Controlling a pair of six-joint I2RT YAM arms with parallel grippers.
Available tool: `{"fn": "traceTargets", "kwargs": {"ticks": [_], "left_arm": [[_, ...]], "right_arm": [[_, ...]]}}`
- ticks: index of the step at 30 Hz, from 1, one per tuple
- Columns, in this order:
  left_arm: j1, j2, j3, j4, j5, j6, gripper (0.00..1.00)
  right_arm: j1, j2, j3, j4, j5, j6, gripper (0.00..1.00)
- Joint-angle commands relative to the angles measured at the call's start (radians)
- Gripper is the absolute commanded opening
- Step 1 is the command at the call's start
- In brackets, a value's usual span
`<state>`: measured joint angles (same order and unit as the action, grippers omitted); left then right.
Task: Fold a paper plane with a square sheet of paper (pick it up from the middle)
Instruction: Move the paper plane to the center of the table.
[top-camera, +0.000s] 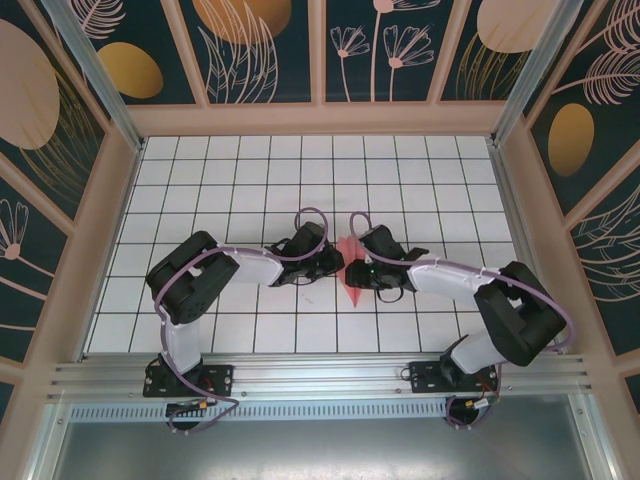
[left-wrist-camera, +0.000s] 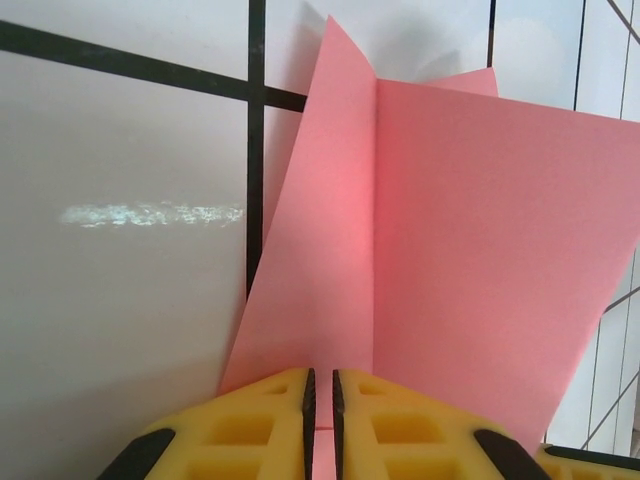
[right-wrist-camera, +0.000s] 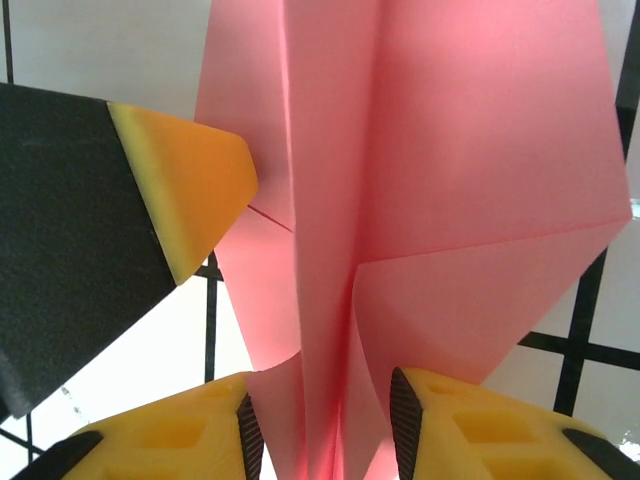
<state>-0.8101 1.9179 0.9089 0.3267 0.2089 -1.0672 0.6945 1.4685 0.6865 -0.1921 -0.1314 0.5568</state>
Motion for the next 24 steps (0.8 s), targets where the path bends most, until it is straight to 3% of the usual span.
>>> {"fn": "traceTargets", "kwargs": {"ticks": [1, 9, 16, 24], "left_arm": [[-0.003, -0.005, -0.027, -0.01, 0.001, -0.013, 0.18], [0.0, -0.076, -0.079, 0.027, -0.039, -0.042, 0.19], [0.029, -0.252, -0.184, 0.049, -0.115, -0.061, 0.19], [0.081, -0.428, -0.266, -0.02, -0.18, -0.033, 0.21]], "right_arm": [[0.021, 0.029, 0.05, -0.063, 0.094, -0.005, 0.36], [0.071, 0.118, 0.125, -0.148, 0.217, 0.006, 0.22], [0.117, 0.214, 0.197, -0.225, 0.3, 0.005, 0.22], [0.144, 0.239, 0.284, -0.294, 0.354, 0.022, 0.04]]}}
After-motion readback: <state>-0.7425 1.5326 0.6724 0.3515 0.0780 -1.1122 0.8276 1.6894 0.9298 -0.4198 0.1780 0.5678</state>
